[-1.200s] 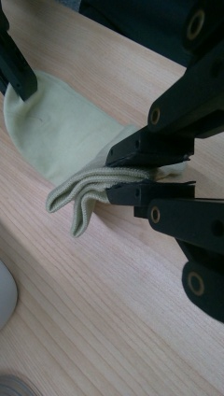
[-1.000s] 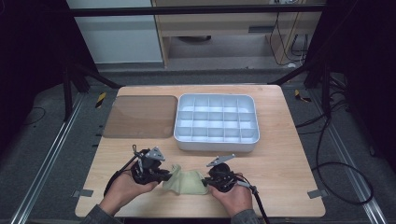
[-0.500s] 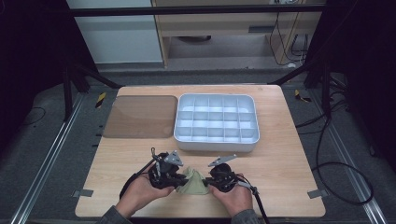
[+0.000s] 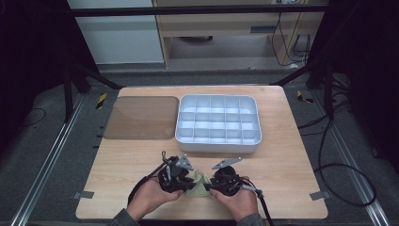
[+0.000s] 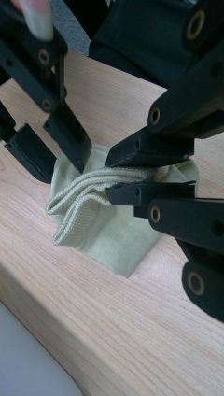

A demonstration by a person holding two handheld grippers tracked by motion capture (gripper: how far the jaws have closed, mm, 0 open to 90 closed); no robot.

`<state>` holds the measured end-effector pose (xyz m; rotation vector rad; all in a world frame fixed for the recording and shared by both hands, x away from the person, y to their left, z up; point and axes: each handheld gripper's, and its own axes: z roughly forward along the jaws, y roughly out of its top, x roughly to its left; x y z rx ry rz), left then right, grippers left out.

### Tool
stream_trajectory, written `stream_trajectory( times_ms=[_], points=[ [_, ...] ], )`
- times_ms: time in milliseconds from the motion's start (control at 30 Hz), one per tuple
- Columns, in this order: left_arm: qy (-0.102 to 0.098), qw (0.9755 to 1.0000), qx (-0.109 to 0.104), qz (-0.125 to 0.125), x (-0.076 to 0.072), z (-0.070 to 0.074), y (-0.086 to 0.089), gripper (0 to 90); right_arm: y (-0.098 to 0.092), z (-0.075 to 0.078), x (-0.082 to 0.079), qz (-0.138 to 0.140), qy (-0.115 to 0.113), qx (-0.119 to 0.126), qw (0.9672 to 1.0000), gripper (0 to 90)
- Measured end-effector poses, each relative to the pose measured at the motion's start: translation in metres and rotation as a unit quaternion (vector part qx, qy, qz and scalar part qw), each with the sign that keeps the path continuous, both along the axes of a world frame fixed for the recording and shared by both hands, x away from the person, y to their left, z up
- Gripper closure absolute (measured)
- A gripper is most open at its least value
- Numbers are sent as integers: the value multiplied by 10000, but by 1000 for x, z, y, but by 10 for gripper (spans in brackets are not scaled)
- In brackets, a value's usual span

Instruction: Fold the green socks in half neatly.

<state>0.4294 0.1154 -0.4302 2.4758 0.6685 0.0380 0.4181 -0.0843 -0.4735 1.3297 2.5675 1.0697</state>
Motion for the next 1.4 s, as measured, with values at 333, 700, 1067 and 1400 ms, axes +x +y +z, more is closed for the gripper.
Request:
stream_trajectory(
  times_ms=[333, 700, 1067, 1400],
  points=[
    [16, 10000, -71, 50, 1, -1, -4, 803, -5, -5, 1, 21, 113, 104, 9999, 824],
    [61, 10000, -13, 13, 2, -6, -10, 802, -7, -7, 3, -109, 151, 122, 9998, 844],
    [3, 10000, 13, 53, 4, -8, -12, 795, -15, -5, -3, -136, 103, 163, 9997, 738],
    [10, 9999, -23, 124, 4, -9, -15, 781, -18, -1, -6, -163, 107, 121, 9997, 685]
  ],
)
